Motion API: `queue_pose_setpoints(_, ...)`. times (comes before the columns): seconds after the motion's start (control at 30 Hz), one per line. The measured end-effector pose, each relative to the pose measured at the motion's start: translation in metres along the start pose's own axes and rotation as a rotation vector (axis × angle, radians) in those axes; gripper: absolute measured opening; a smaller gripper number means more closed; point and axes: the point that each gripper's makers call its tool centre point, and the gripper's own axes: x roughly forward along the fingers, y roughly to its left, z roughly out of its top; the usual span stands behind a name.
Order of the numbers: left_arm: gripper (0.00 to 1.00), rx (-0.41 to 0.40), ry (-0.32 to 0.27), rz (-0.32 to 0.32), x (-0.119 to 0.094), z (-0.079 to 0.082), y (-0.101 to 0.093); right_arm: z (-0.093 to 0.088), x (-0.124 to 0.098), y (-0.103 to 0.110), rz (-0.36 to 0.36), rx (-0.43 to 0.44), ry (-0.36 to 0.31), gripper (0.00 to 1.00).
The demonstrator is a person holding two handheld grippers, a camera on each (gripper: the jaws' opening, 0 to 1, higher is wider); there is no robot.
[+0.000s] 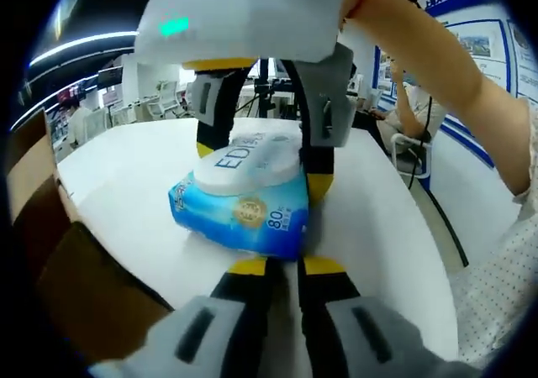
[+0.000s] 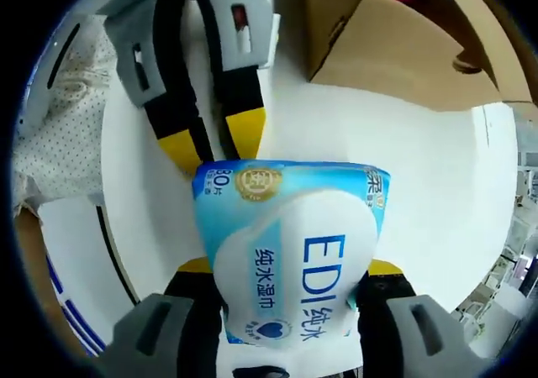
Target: Operate the shoe box by opening the lid, removing the specified soft item, and placing it in the target area until the item is outside and the box remains undamaged.
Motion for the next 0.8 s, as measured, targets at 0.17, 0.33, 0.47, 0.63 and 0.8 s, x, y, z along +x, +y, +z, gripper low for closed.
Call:
queue_pose_setpoints(0.17, 0.10, 0.031, 0.002, 0.008, -0.002, 0.002, 0.000, -0.001, -0.002, 0.000, -0.014, 0.035, -0.024, 0.67)
queue_pose_setpoints(0.33, 0.10, 0.045, -0.001, 0.012, -0.006, 0.003, 0.001, -0.003, -0.007, 0.000, -0.018, 0.060, -0.055, 0.67)
queue_pose_setpoints(0.47, 0.10, 0.046, -0.007, 0.012, -0.010, 0.005, 0.005, -0.004, -0.014, -0.001, -0.048, 0.088, -0.122, 0.67)
queue_pose_setpoints(0.63, 0.10, 0.056, -0.015, 0.014, -0.014, 0.008, 0.006, -0.005, -0.024, -0.002, -0.100, 0.134, -0.247, 0.65)
queue_pose_setpoints(0.8, 0.10, 0.066, -0.028, 0.020, -0.017, 0.012, 0.005, -0.008, -0.032, -0.004, -0.164, 0.201, -0.409, 0.64)
